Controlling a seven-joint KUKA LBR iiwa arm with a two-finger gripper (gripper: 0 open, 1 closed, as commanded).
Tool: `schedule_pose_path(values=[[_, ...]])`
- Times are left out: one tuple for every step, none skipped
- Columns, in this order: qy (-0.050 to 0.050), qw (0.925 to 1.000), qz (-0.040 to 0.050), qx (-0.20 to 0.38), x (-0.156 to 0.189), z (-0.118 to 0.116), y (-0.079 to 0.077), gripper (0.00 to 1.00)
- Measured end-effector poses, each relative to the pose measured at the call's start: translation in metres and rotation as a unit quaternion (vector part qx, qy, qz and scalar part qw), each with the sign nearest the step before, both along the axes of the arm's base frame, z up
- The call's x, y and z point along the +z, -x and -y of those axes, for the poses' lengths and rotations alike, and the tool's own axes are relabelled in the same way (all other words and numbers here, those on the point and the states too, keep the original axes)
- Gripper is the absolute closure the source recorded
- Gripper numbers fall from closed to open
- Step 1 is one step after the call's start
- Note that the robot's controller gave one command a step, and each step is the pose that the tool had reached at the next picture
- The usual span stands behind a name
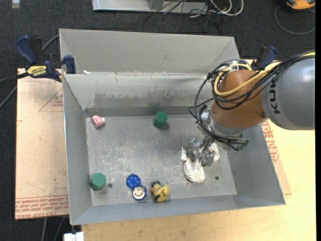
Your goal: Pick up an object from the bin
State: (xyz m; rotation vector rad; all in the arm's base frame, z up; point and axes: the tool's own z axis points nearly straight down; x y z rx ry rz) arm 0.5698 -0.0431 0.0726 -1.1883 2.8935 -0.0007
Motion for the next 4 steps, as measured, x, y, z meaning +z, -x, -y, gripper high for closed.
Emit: schedule_pose_path(values=[[0.0, 1.0, -0.0002, 0.004, 0.0013, -0.0003, 0.0, 1.0], [-0.001, 1.0, -0.0002, 0.001, 0.0043, -0.0004, 0.0002, 1.0], [-0.001, 1.0, -0.0006, 0.001, 0.0055, -0.0004, 0.0001, 1.0], [-0.001, 1.0, -0.0023, 0.001, 0.0094, -0.0009, 0.0011, 1.0]])
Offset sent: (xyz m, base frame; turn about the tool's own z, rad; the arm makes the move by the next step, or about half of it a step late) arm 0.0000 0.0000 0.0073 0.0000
